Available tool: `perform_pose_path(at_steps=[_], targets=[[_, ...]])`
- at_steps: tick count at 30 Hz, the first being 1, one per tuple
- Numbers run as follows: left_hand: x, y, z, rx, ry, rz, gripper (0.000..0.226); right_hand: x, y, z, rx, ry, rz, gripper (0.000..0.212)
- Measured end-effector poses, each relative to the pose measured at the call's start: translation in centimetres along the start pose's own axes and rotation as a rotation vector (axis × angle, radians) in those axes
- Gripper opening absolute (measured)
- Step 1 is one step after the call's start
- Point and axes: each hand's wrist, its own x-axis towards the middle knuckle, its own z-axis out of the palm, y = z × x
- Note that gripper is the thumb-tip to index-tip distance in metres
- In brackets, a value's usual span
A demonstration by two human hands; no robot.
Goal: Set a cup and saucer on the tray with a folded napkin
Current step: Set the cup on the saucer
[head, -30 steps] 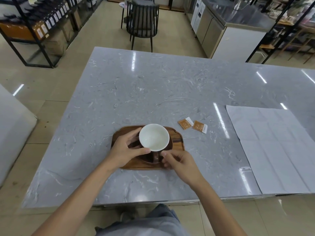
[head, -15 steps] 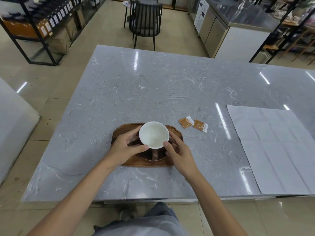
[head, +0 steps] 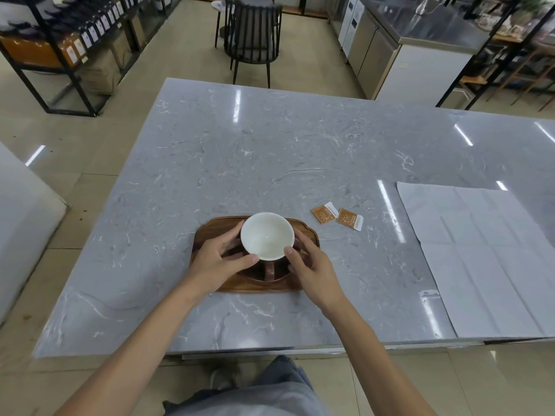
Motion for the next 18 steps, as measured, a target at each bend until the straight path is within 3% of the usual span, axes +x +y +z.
perform_pose_path(at_steps=[13,16,18], targets=[[-0.5,1.1,-0.1,-0.030,-0.036,-0.046,0.078,0.2,0.3,-0.2,0.050,-0.034,0.009,0.042],[-0.6,2.2,-0.5,-0.050,0.027,-0.054,0.071,0.2,0.2,-0.7,0.041,-0.052,0.002,0.044],[-0.6,3.0,-0.6,0.093,0.105,0.007,0.065,-0.1,0.0,-1.3,0.016,-0.039,-0.014,0.045]])
